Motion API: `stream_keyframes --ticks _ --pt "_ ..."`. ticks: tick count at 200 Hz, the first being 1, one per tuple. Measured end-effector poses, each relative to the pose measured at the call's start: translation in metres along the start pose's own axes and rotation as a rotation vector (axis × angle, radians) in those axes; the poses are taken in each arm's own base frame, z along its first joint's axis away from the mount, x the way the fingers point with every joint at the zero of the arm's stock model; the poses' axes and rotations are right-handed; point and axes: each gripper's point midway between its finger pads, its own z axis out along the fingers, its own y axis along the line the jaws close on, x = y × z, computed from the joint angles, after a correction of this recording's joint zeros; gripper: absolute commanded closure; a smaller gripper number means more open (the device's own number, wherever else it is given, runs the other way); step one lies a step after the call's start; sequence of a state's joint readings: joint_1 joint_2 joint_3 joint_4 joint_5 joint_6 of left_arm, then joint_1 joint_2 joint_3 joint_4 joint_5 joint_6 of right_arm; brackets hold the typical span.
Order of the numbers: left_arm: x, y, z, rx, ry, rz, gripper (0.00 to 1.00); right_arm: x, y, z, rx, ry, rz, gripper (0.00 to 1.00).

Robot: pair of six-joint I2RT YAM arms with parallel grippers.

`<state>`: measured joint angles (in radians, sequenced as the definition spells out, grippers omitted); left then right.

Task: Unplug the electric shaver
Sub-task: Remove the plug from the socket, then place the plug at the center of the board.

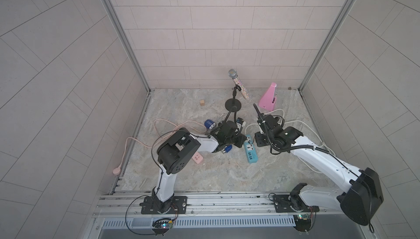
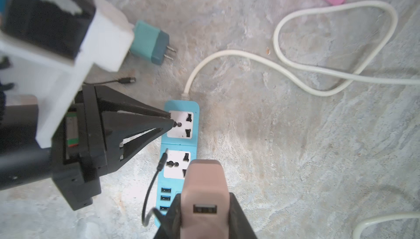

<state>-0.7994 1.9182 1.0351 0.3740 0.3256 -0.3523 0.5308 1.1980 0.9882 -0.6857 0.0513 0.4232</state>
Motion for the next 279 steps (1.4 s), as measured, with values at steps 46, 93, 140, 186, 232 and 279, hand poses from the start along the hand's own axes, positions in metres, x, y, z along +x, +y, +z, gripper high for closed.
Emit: stream_keyframes --ticks 46,93,140,186,232,279 --pt "-0.069 -0.013 -0.077 -0.059 -0.174 0.046 0.41 -0.032 0.019 -0.021 -0.111 -0.068 0.024 0.78" --pt "-0.089 -0.024 -0.144 -0.117 -0.269 0.067 0.35 -0.028 0.065 0.018 -0.303 0.052 0.036 0.79" --pt "-0.068 -0.015 -0.197 -0.204 -0.301 0.064 0.33 -0.026 0.104 0.055 -0.48 0.136 0.088 0.8" --pt "-0.047 -0.003 -0.221 -0.266 -0.314 0.056 0.32 -0.021 0.118 0.088 -0.527 0.182 0.121 0.81" --pt "-0.034 0.006 -0.225 -0.3 -0.294 0.05 0.32 -0.012 0.113 0.112 -0.506 0.226 0.149 0.81" --pt "-0.032 0.007 -0.225 -0.304 -0.29 0.05 0.31 -0.012 0.106 0.123 -0.492 0.229 0.166 0.77"
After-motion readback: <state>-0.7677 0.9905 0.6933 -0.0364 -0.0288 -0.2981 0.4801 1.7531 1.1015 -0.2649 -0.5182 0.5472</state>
